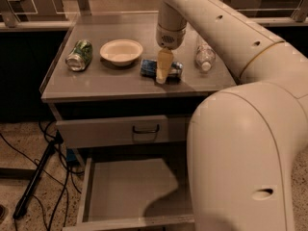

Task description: Place redbull can into middle drawer

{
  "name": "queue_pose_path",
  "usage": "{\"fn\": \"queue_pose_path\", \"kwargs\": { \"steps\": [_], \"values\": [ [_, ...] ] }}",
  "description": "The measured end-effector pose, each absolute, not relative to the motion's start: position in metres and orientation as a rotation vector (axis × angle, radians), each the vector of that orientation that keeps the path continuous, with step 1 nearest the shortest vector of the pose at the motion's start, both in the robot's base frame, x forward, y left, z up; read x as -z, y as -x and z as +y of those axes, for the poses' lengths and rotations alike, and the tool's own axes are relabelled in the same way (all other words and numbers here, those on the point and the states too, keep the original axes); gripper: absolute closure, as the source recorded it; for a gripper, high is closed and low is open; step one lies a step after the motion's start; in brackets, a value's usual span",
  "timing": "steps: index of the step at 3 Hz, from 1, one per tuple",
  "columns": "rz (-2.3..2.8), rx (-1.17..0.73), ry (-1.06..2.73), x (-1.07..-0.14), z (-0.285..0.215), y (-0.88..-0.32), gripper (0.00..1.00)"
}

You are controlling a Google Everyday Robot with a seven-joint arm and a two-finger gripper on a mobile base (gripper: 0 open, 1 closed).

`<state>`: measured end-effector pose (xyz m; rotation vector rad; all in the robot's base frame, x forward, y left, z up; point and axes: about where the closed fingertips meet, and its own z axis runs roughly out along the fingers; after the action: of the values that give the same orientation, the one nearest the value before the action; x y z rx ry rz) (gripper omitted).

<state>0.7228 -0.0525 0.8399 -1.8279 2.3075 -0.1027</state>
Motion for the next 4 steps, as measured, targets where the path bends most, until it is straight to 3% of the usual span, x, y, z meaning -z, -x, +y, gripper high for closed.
{"fn": "queue_pose_path", "kwargs": {
  "steps": [3, 4],
  "values": [
    [2.307, 0.103, 1.828, -0.8399, -0.0525, -0.7228, 0.94],
    [2.307, 0.103, 1.828, -0.8399, -0.0525, -0.7228, 1.00]
  ]
}}
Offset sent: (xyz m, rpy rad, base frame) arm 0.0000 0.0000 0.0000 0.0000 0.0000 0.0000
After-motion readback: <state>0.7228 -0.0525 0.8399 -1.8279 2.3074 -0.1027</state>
